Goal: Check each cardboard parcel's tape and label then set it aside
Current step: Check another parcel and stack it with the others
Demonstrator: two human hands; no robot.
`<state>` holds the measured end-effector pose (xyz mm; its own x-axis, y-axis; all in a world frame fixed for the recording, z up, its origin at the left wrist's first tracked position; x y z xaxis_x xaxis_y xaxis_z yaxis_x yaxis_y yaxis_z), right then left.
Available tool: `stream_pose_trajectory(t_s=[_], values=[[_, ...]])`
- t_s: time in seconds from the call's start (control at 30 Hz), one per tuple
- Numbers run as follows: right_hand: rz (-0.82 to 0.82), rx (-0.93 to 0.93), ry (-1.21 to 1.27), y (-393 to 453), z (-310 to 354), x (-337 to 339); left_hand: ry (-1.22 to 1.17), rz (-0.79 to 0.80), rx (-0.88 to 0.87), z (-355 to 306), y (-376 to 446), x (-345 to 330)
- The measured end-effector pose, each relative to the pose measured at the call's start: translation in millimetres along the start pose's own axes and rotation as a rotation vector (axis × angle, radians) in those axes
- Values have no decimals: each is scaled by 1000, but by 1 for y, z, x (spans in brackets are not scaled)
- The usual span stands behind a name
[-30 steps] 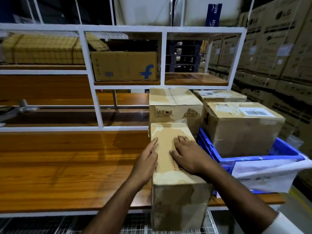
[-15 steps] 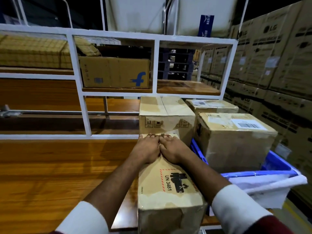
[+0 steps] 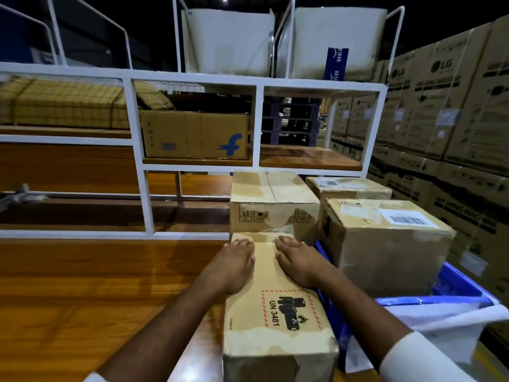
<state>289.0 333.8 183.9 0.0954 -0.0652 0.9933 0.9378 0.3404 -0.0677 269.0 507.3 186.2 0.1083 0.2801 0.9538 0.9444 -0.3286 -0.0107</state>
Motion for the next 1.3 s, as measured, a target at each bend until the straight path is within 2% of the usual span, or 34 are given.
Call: stream_pose_trajectory(t_s=[0.13,0.3,0.43,0.67,0.83,0.97,1.17,1.3], values=[[1,-19,-9,-7,7,9,45,5,14,-8,-3,8],[-22,78,-39,-18,34,-1,135,22,-70,-24,-19,-2],[-57,100,-33,-17,37,-11,158,24,-47,-25,-22,-5],[-23,-17,-140,-44,26,6,122,103,-20,-16,-38,2],[-19,17,16,-63,20,-8,6,103,-26,-2,-54,-10],[10,-26,-87,-62,24,1,93,74,13,-10,-52,-4],[34,50,-71,-81,52,1,84,86,-127,-42,-76,-11],[-6,85,-52,-90,53,-14,160,86,-119,-39,-80,-18]])
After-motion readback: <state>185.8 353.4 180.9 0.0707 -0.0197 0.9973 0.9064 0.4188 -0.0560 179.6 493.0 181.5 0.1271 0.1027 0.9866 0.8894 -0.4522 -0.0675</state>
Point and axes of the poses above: each hand's wrist, its own y-axis towards the middle knuckle, its own x-axis out of the back of the hand, z = x × y, the point moved 3 cm from there along y, towards the middle knuckle, and after that the axes turned 7 degrees about z, right-handed, at the moved point
